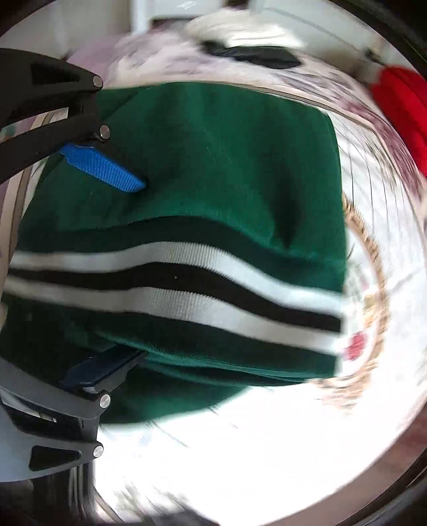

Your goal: Fold large clothes

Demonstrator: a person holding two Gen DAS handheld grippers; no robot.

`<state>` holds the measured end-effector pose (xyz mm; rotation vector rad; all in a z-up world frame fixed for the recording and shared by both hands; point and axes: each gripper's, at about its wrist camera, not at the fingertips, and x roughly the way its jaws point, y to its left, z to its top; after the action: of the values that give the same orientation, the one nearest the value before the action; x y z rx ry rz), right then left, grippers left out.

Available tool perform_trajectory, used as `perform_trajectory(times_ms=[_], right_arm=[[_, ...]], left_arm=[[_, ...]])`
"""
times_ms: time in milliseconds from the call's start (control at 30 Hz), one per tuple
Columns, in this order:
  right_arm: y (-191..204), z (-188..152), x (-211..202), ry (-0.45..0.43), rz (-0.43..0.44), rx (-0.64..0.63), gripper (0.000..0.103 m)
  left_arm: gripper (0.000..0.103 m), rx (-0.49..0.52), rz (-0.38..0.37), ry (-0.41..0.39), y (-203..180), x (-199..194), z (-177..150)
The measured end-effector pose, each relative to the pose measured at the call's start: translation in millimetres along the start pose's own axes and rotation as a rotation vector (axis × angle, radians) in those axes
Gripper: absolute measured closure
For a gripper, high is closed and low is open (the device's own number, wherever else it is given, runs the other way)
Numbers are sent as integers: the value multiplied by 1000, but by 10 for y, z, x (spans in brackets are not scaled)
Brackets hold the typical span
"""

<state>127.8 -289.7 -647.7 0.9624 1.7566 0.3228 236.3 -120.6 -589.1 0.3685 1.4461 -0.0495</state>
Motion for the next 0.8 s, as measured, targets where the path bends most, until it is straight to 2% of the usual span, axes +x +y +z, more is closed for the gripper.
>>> perform_trajectory(times_ms=[33, 67, 100, 133, 167, 200, 233, 300, 333, 367, 500, 600, 633, 700, 767, 800], right_arm=[[-63, -17, -5, -11, -1, 15, 63], [-148, -40, -11, -25, 17, 42, 53], [-223, -64, -3, -43, 39, 56, 53], [-241, -73, 7, -53, 44, 50, 53], [-259, -82, 28, -69, 59, 31, 53], [-272, -91, 76, -76, 82, 20, 53], [-264, -87, 134, -79, 109, 11, 53], [-245, -110, 216, -113, 115, -18, 78], [-248, -99, 283, -118, 157, -6, 85], [-253, -107, 316, -124, 171, 6, 88], [-97, -41, 430, -138, 201, -3, 90], [19, -3, 491, -131, 227, -14, 91], [66, 4, 499, -134, 217, -28, 91], [99, 19, 518, -121, 145, -50, 91], [-10, -14, 506, -78, 149, 0, 86], [-55, -46, 468, -65, 126, 15, 85]], left_arm=[[10, 38, 32, 0, -63, 64, -4], [12, 76, 48, -7, -114, 108, 8], [15, 92, 53, -18, -140, 125, 18], [23, 104, 53, -36, -149, 134, 25], [43, 113, 48, -52, -150, 148, 29], [56, 117, 41, -60, -143, 155, 26], [62, 125, 35, -69, -135, 143, 19], [82, 119, 22, -99, -67, 26, -29], [85, 113, 13, -107, -37, -51, -52], [86, 103, -2, -115, -4, -130, -71], [87, 51, -68, -133, 56, -475, -127], [87, 81, -87, -143, -110, -600, -200], [87, 112, -81, -135, -181, -577, -208], [85, 124, -75, -121, -194, -489, -199], [77, 87, -113, -75, -70, -377, -130], [77, 57, -128, -52, 3, -335, -100]])
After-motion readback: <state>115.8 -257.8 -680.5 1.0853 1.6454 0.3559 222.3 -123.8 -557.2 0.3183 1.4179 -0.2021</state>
